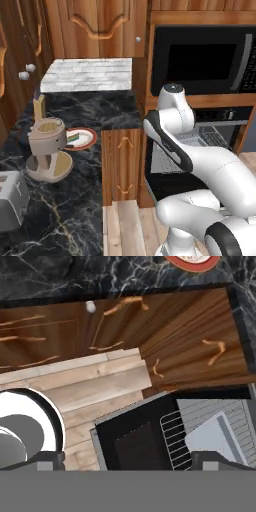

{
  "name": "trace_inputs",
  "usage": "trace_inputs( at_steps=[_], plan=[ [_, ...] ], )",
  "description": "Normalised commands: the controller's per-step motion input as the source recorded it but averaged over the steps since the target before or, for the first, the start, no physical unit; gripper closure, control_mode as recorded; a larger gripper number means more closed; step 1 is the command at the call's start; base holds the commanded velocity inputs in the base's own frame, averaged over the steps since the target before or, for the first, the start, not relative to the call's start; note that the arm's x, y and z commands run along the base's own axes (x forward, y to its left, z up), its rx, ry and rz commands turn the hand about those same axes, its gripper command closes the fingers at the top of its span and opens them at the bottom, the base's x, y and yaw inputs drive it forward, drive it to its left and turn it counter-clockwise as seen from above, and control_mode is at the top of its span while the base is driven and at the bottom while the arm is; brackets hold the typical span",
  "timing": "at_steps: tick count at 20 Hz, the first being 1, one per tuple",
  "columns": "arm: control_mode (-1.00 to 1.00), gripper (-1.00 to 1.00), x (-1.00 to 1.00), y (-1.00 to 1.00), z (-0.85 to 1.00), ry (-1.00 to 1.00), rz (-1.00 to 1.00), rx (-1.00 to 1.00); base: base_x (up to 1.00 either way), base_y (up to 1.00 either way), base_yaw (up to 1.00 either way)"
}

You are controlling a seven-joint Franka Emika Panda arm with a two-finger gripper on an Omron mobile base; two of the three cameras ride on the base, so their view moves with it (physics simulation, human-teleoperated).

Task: Take the baked cake out of the oven and place it on the plate for cooling. Then close the oven door.

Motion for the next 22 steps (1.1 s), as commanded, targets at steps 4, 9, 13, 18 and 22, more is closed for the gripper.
trace_inputs(
  at_steps=[4,9,13,18,22],
  plan=[
    [1.0,-1.0,0.0,0.0,0.0,0.0,0.0,0.0,-0.77,-1.0,-0.04],
    [1.0,-1.0,0.0,0.0,0.0,0.0,0.0,0.0,0.19,-1.0,0.19],
    [1.0,-1.0,0.0,0.0,0.0,0.0,0.0,0.0,0.62,-0.97,0.41],
    [1.0,-1.0,0.0,0.0,0.0,0.0,0.0,0.0,0.45,-0.84,0.48],
    [1.0,-1.0,0.0,0.0,0.0,0.0,0.0,0.0,0.0,-0.64,0.46]
  ],
)
